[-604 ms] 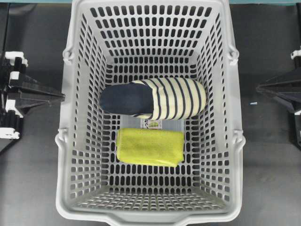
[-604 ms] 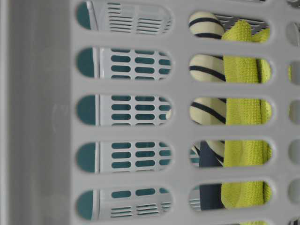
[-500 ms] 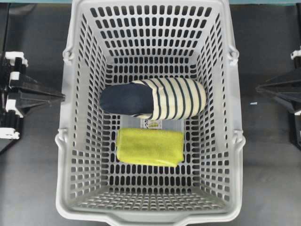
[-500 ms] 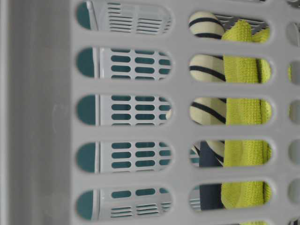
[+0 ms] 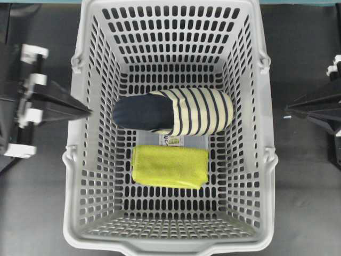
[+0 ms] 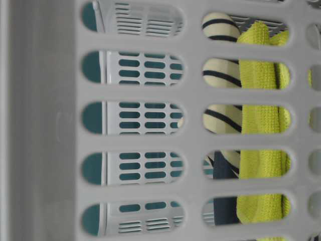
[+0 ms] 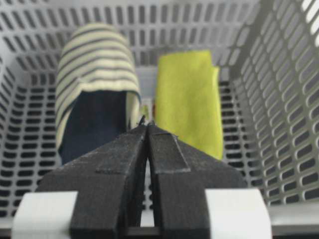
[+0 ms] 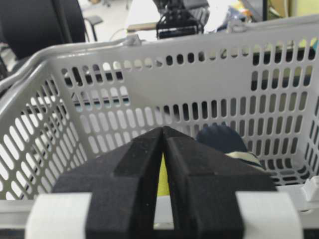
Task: Pick up the yellow cloth from the shopping basket with the left arm.
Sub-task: 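Move the left gripper from its side toward the basket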
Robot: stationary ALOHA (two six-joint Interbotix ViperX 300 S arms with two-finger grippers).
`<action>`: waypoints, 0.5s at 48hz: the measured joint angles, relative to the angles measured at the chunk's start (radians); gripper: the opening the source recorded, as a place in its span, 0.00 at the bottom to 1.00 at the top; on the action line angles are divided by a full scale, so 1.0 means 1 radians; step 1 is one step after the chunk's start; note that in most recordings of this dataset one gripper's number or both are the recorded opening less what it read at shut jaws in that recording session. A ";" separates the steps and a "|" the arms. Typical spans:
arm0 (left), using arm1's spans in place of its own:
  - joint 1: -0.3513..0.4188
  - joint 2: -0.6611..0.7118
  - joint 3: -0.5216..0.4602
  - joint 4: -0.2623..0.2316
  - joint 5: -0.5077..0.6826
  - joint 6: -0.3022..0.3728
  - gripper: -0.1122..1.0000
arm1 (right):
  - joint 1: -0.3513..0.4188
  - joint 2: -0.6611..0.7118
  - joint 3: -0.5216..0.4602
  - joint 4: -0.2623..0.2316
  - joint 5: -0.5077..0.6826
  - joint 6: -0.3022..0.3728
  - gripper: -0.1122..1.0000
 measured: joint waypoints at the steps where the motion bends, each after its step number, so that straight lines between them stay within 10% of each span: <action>1: -0.005 0.020 -0.020 0.000 0.006 0.000 0.10 | 0.002 0.000 0.000 0.002 0.002 0.000 0.10; 7: -0.028 0.135 -0.117 0.000 0.067 -0.002 0.10 | 0.017 0.006 -0.005 0.000 0.002 0.000 0.19; 17: -0.038 0.316 -0.252 -0.002 0.242 -0.041 0.13 | 0.020 0.006 -0.011 0.000 0.000 0.002 0.72; 24: -0.044 0.446 -0.365 0.000 0.360 -0.061 0.42 | 0.020 0.006 -0.020 0.000 -0.002 0.000 0.84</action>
